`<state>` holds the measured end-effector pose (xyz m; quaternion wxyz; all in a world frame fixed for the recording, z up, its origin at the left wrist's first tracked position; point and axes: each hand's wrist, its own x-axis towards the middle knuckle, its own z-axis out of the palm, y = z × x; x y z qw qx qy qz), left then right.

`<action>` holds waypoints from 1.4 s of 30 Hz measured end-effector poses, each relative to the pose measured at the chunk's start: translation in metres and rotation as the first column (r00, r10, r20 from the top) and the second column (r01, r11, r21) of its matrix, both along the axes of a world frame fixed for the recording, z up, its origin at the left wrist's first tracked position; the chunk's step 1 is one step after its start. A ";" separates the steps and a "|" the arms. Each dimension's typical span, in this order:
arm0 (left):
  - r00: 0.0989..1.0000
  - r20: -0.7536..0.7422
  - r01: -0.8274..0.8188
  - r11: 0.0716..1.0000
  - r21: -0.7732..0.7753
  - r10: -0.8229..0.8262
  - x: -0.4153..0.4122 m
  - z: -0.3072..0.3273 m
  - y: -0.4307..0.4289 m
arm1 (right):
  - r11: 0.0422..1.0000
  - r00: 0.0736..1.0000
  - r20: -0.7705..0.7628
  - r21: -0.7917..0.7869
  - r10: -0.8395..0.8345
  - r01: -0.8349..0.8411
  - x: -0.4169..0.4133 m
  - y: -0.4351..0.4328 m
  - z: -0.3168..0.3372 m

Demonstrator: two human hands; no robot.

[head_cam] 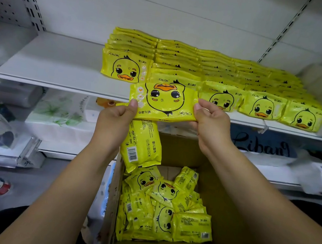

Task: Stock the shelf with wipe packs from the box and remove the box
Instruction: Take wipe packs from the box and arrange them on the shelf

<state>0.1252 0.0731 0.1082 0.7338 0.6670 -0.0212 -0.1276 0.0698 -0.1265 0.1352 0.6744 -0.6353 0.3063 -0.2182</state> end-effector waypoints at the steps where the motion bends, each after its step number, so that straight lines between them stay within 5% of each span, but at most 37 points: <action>1: 1.000 -0.005 -0.010 1.000 -0.010 0.010 0.001 -0.002 0.000 | 0.999 1.000 -0.004 -0.040 -0.021 0.020 0.001 0.000 0.000; 11: 0.976 0.164 -0.155 0.987 0.048 0.145 0.020 -0.010 0.004 | 0.993 0.999 -0.013 -0.114 -0.030 0.029 0.010 0.009 0.005; 17: 0.904 0.425 -0.163 0.954 0.253 0.042 0.021 0.004 0.016 | 0.938 0.953 -0.199 -0.219 0.227 -0.269 -0.003 -0.004 -0.007; 21: 0.847 0.506 -0.078 0.903 0.423 -0.164 0.019 -0.004 0.019 | 0.740 0.839 -0.306 -0.399 0.450 -0.542 -0.001 0.002 0.000; 25: 0.832 0.501 -0.002 0.902 0.432 -0.238 0.013 -0.003 0.019 | 0.561 0.664 -0.480 -0.361 0.574 -0.745 0.006 0.016 0.000; 30: 0.944 0.319 -0.030 0.939 0.343 -0.086 0.008 0.005 0.023 | 0.587 0.718 -0.503 -0.423 0.481 -0.690 0.006 0.010 0.006; 32: 0.971 0.233 -0.038 0.936 0.349 -0.048 0.008 0.011 0.027 | 0.709 0.785 -0.393 -0.354 0.479 -0.610 0.003 0.007 0.010; 35: 0.987 0.117 0.066 0.933 0.354 -0.114 0.009 0.013 0.031 | 0.895 0.881 -0.170 0.013 0.441 -0.446 0.003 0.012 0.018; 38: 0.965 0.058 0.218 0.905 0.365 -0.256 0.007 0.010 0.030 | 0.880 0.912 -0.022 0.274 0.410 -0.389 0.006 0.020 0.022; 42: 0.980 0.039 0.183 0.962 0.204 -0.195 0.010 0.009 0.033 | 0.850 0.891 -0.024 0.312 0.454 -0.424 0.007 0.026 0.023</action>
